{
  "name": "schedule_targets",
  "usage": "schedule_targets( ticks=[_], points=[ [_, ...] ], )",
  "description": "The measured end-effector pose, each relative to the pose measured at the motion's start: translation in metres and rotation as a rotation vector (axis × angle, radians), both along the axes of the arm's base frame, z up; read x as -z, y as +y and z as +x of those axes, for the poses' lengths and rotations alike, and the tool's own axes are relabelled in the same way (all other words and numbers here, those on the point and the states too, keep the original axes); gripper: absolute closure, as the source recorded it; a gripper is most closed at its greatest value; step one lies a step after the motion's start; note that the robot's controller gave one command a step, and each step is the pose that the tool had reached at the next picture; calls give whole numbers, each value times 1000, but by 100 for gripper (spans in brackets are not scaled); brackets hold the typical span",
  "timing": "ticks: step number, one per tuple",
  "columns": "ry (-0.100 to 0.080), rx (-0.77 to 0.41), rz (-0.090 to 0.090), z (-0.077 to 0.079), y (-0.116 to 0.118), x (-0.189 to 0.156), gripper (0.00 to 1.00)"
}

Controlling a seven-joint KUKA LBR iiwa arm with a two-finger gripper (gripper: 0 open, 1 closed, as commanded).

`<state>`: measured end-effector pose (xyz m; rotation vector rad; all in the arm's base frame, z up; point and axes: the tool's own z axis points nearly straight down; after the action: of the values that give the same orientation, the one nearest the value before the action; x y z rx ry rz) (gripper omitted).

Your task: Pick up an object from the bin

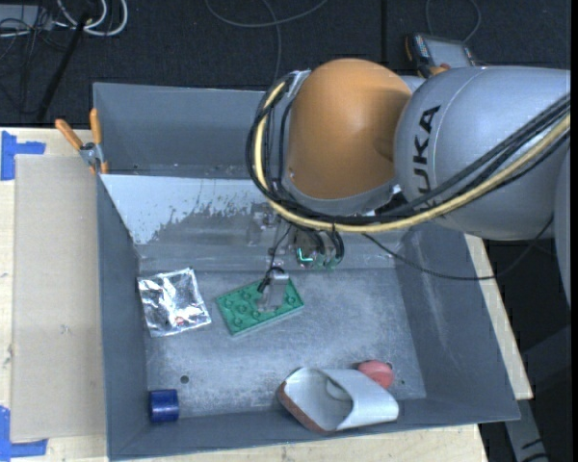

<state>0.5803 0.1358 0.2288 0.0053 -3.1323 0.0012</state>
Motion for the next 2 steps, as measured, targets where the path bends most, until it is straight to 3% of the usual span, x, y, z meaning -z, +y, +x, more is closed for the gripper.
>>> schedule_targets(
  ticks=[1,2],
  points=[
    [0,-2,-1,12,-27,98,0],
    [-3,-7,0,26,-41,160,0]
  ],
)
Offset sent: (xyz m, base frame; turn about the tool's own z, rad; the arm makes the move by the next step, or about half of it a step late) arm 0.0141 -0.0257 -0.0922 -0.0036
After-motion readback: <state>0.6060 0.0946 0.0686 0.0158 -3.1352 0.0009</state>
